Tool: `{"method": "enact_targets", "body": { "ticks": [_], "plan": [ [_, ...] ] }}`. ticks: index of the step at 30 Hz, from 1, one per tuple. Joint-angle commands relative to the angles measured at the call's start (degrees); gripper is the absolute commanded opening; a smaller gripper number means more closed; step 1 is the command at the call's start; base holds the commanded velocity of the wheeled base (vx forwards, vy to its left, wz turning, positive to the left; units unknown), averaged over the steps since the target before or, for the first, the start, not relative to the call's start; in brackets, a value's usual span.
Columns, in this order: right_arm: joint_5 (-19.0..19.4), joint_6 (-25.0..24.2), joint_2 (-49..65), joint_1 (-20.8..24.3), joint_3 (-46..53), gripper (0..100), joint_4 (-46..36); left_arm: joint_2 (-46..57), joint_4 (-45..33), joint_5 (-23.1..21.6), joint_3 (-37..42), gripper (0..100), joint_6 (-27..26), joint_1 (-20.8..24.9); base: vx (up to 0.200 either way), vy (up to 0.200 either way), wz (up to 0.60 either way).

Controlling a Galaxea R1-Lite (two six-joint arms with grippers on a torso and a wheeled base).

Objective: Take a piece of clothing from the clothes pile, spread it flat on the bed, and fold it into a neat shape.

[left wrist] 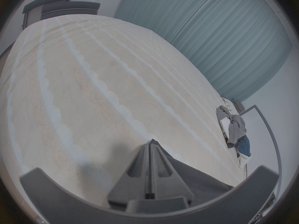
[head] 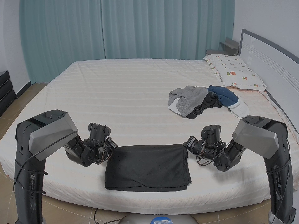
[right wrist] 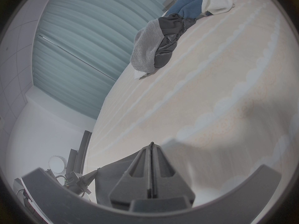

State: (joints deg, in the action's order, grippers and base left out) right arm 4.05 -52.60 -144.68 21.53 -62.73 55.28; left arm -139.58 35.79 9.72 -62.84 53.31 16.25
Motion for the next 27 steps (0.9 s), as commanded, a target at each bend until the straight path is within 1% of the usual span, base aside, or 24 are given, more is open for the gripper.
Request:
{"method": "enact_targets", "body": {
  "ticks": [1,2,5,9,10,11,12,15,16,17,18,19,21,23,24,25,27],
  "plan": [
    [0.08,-0.04,0.19,0.09,0.33,0,0.0,0.01,-0.02,-0.05,0.0,100,0.13,0.01,0.0,0.0,0.0],
    [0.08,-0.04,0.27,0.09,0.42,100,0.09,0.01,-0.02,-0.05,0.0,100,0.04,0.01,0.0,0.0,0.0],
    [0.08,-0.04,1.33,0.09,1.3,100,1.84,0.1,-0.02,-0.14,0.09,100,0.22,-0.08,0.0,0.0,0.0],
    [0.17,-0.04,4.76,0.18,6.39,100,3.51,1.07,-0.46,-0.75,1.06,100,2.41,-0.17,0.0,0.0,0.0],
    [0.17,-0.04,4.76,0.18,6.39,100,3.51,1.07,-0.46,-0.75,1.06,100,2.41,-0.17,0.0,0.0,0.0],
    [0.26,0.13,6.95,0.27,8.77,100,4.04,2.82,-0.2,-0.93,2.73,100,3.12,-0.25,0.0,0.0,0.0],
    [0.26,0.4,8.27,0.36,9.73,100,3.69,3.79,-0.02,-1.72,3.87,100,3.12,-0.34,0.0,0.0,0.0],
    [0.7,3.21,11.35,0.44,12.2,100,1.93,5.9,0.07,-5.5,6.94,100,3.2,-1.13,0.0,0.0,0.0],
    [0.7,3.21,11.35,0.44,12.2,100,1.93,5.9,0.07,-5.5,6.94,100,3.2,-1.13,0.0,0.0,0.0],
    [0.7,5.05,12.4,1.32,14.22,100,0.0,6.96,0.07,-7.69,7.91,100,3.29,-1.84,0.0,0.0,0.0],
    [0.7,5.05,12.4,1.32,14.22,100,0.0,6.96,0.07,-7.69,7.91,100,3.29,-1.84,0.0,0.0,0.0],
    [0.26,6.2,12.93,2.2,17.12,100,0.09,7.04,-0.02,-9.28,8.26,100,3.38,-2.45,0.0,0.0,0.0],
    [0.26,6.55,14.07,2.47,19.49,100,0.53,6.87,-0.02,-9.63,8.26,100,3.38,-2.63,0.0,0.0,0.0],
    [1.23,5.84,16.18,3.96,25.38,100,2.2,6.34,0.07,-9.54,8.26,100,3.2,-2.71,0.0,0.0,0.0],
    [1.4,5.93,16.27,4.14,25.91,100,2.37,6.34,0.07,-9.54,8.26,100,3.2,-2.71,0.0,0.0,0.0],
    [2.11,6.37,15.92,4.93,28.46,100,3.69,6.34,0.07,-9.45,8.35,100,3.12,-2.71,0.0,0.0,0.0],
    [2.19,6.9,15.39,5.72,30.65,100,5.1,6.34,0.16,-9.01,8.35,100,2.94,-2.63,0.0,0.0,0.0]
  ]
}}
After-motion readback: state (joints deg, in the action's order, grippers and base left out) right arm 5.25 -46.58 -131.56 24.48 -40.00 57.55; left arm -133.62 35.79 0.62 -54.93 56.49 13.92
